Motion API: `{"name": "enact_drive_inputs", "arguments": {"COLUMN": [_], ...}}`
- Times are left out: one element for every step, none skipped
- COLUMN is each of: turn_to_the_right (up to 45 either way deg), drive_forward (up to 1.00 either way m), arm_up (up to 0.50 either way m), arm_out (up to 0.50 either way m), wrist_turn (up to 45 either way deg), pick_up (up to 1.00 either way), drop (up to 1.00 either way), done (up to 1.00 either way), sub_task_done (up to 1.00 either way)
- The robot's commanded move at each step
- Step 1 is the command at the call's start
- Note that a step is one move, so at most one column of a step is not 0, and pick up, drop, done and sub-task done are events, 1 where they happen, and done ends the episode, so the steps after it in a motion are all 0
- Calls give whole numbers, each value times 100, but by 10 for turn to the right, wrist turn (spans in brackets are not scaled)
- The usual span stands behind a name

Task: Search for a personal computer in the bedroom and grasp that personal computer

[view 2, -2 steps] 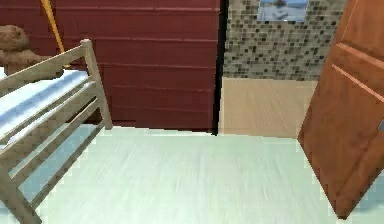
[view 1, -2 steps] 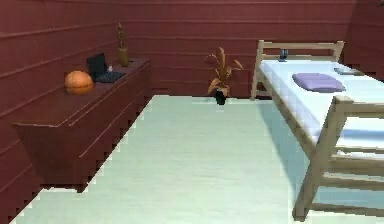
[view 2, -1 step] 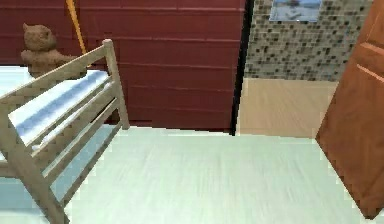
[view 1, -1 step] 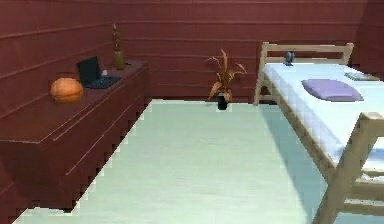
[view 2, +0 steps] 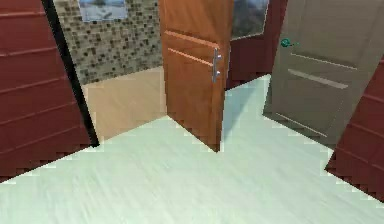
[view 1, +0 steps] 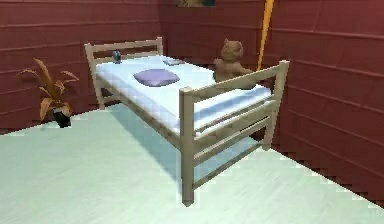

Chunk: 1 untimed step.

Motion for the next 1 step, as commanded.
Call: {"name": "enact_drive_inputs", "arguments": {"turn_to_the_right": [450], "drive_forward": [0], "arm_up": [0], "arm_out": [0], "wrist_turn": [0], "pick_up": [0], "drop": [0], "done": [0], "sub_task_done": [0]}}
